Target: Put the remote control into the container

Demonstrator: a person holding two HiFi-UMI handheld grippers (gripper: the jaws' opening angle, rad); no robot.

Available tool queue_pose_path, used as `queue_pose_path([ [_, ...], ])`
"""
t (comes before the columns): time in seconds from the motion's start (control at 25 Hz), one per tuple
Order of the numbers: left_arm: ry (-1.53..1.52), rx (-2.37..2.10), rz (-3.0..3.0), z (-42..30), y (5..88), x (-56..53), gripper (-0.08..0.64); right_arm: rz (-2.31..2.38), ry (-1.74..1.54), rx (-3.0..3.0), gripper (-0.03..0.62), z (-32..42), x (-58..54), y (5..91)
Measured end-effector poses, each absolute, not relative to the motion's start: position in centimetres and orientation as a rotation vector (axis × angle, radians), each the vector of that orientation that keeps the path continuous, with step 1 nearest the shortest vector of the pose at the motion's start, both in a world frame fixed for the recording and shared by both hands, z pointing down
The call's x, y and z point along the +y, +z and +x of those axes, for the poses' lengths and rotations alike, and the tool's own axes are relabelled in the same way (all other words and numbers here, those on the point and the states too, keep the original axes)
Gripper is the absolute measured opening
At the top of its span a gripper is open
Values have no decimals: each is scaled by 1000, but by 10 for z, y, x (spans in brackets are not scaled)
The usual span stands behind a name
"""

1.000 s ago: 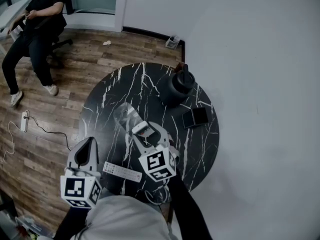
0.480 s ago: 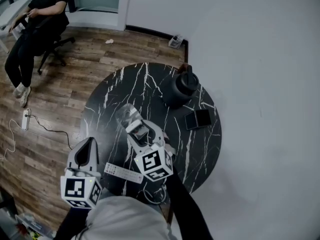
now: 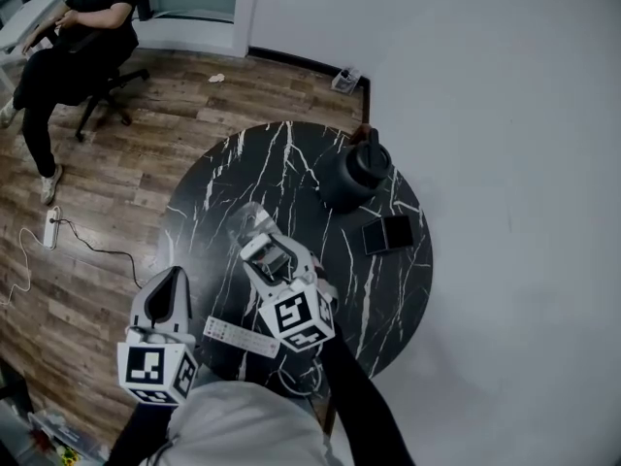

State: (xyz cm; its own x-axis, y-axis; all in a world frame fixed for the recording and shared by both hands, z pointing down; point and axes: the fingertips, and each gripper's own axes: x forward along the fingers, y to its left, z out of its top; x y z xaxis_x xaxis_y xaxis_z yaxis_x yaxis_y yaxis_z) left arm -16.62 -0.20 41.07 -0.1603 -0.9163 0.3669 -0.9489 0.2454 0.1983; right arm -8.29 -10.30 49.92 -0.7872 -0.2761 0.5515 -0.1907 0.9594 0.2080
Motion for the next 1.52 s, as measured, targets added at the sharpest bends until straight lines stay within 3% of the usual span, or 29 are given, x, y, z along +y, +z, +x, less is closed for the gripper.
queue_pose_path([
  [1.52, 83, -2119, 1700, -169, 408, 0, 9, 335, -69, -2416, 259, -58, -101, 549],
])
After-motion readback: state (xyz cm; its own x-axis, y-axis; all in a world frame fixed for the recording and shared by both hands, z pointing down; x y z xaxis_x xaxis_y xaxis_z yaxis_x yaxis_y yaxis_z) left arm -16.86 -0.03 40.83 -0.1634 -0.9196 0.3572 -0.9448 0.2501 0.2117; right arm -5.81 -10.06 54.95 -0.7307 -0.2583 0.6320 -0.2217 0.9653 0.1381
